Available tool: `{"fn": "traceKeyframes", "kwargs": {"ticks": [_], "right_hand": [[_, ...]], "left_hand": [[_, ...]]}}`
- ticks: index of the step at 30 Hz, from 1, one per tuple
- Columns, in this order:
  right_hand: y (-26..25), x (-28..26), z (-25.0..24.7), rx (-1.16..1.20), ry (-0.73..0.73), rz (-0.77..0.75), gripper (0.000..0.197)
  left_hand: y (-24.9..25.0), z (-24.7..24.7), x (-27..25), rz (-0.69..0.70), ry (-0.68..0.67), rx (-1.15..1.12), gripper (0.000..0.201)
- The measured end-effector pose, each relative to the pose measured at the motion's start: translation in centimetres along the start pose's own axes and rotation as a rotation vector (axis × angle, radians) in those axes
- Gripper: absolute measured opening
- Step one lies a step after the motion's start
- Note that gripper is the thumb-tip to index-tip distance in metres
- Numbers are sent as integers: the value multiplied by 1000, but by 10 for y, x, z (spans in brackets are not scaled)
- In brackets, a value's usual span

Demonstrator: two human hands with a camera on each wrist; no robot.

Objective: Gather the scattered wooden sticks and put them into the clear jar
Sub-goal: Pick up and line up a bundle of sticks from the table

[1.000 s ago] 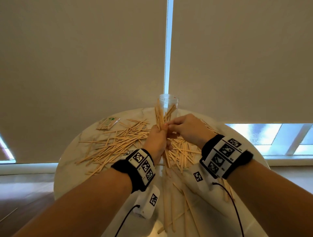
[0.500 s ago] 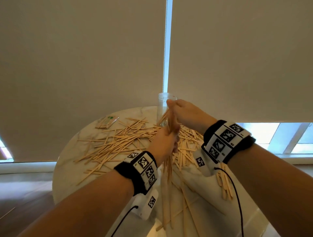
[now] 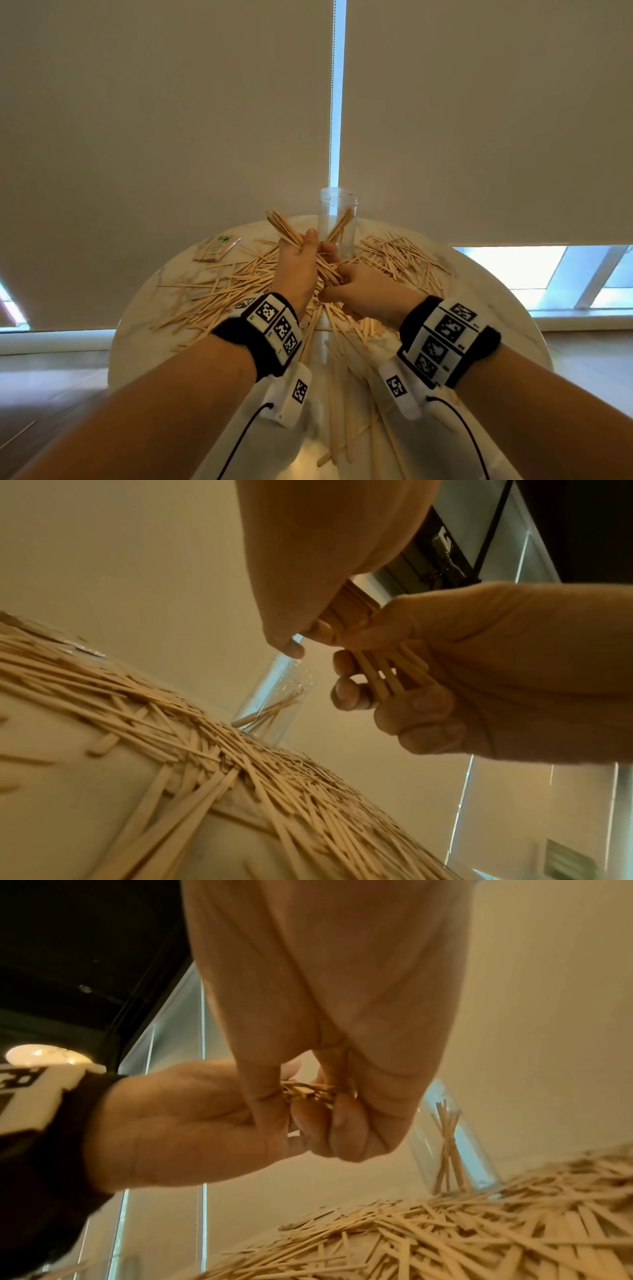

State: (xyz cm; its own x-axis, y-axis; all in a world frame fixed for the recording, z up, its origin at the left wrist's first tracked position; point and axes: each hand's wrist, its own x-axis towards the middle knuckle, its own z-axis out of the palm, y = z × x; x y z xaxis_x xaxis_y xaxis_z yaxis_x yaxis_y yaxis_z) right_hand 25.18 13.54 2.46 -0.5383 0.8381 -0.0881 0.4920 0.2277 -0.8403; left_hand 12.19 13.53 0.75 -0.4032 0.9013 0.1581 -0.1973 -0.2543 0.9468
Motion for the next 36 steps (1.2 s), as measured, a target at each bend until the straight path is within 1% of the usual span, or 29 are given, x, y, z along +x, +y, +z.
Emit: {"fn": "traceKeyframes", "kwargs": {"ticks": [2,3,5,6,8,10,11,12,13,14,15,16,17,19,21,23,24,25,26,27,28,29,30,33,35,36], "right_hand": [[-5,0,0,-85,37,-12,19],[-8,0,1,-112,36,-23,19],[-11,0,2,-181,32,-51,19],[-11,1,3,-256,38,-78,21],[-11,0,2,-413,84,-167,26],[-8,-1,-2,-472,118,-204,26],[-6,-2,-6,-481,119,-188,22],[-4,-3,-9,-509,110,-159,18],[-2,-5,-11,-536,98,-113,20],[0,-7,-13,-562,90,-86,23],[1,-7,-14,-581,89,-73,26],[2,-7,-14,-588,98,-78,26],[1,-6,-13,-584,112,-78,25],[1,-2,-13,-586,149,-63,19],[1,0,-16,-647,183,-17,18],[4,0,-19,-694,188,40,19],[6,0,-19,-710,183,61,17],[8,0,-20,-719,176,80,17],[8,0,-20,-720,173,94,19],[8,1,-20,-715,172,110,20],[7,1,-19,-712,175,121,20],[5,2,-19,-712,178,135,19],[3,2,-19,-713,180,143,19],[2,3,-17,-709,157,143,23],[5,3,-15,-719,153,121,25],[6,3,-15,-738,181,97,25]], "left_hand": [[-1,3,-4,2,-39,72,40],[-2,5,-7,-6,-72,91,40],[-3,11,-12,-29,-132,56,33],[-3,12,-12,-42,-153,31,32],[0,13,-13,-87,-181,0,36],[4,11,-11,-108,-184,-31,36],[9,9,-10,-104,-165,-55,39],[15,7,-7,-107,-118,-88,48],[20,4,-2,-119,-49,-124,57],[26,1,4,-128,21,-150,60],[33,-2,8,-138,66,-150,56],[37,-3,10,-150,75,-111,51],[39,-2,10,-174,50,-44,48],[37,3,3,-235,-44,109,52],[30,6,-4,-275,-127,181,50],[24,4,-4,-231,-161,207,33],[23,3,-3,-186,-145,241,26],[23,2,-2,-146,-115,284,25],[24,4,-1,-126,-98,325,30],[24,5,-1,-129,-107,361,42],[25,7,-2,-142,-142,394,54],[26,9,-4,-143,-183,423,61],[26,10,-6,-125,-213,454,59],[24,6,-6,-66,-243,500,37],[20,4,-4,-55,-200,478,36],[19,4,-2,-58,-162,459,36]]}}
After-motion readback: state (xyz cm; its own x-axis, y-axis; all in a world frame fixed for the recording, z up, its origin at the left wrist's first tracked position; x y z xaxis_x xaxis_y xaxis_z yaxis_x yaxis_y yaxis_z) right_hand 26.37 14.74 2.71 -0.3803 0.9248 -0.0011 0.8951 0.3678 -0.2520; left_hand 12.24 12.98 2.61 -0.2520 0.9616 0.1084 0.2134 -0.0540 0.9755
